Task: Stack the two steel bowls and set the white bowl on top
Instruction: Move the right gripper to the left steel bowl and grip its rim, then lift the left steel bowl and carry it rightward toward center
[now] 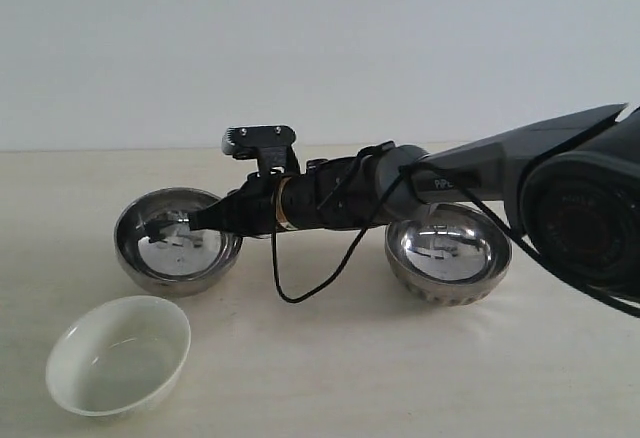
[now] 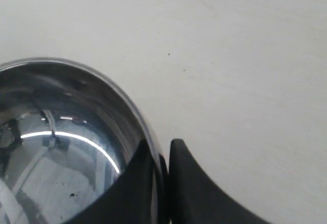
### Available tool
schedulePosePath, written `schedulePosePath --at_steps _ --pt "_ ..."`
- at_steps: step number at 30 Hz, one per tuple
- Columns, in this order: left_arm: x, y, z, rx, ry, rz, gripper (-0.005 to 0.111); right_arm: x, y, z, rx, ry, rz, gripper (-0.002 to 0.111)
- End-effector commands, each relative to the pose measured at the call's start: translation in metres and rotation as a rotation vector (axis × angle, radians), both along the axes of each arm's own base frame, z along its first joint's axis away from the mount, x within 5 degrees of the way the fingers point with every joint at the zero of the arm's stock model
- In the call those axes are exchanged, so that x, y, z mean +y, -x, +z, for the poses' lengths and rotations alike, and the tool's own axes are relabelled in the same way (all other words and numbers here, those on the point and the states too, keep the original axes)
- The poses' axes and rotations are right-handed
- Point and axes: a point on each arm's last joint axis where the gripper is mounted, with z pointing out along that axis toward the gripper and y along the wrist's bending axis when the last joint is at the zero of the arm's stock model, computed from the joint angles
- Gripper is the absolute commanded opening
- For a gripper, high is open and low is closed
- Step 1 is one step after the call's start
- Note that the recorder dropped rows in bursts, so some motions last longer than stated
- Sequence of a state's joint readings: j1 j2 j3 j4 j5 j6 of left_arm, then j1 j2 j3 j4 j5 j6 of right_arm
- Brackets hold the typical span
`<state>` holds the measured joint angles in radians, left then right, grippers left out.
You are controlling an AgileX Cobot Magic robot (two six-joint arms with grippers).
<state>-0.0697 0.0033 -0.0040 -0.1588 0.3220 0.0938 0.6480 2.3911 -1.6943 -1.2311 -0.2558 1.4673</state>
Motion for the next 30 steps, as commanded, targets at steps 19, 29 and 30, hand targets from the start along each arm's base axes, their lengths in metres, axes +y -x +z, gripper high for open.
schedulePosePath --at_steps 19,29,30 --pt "0.0 0.0 -0.001 -0.006 -0.001 0.003 0.032 -0.098 0.056 0.138 -0.039 0.441 -0.295 0.0" --pt "0.0 0.0 -0.001 -0.006 -0.001 0.003 0.032 -0.096 0.091 0.105 0.192 0.402 -0.096 0.0" --pt "0.0 0.0 -0.001 -0.006 -0.001 0.003 0.032 -0.099 0.095 0.099 0.199 0.396 -0.098 0.0"
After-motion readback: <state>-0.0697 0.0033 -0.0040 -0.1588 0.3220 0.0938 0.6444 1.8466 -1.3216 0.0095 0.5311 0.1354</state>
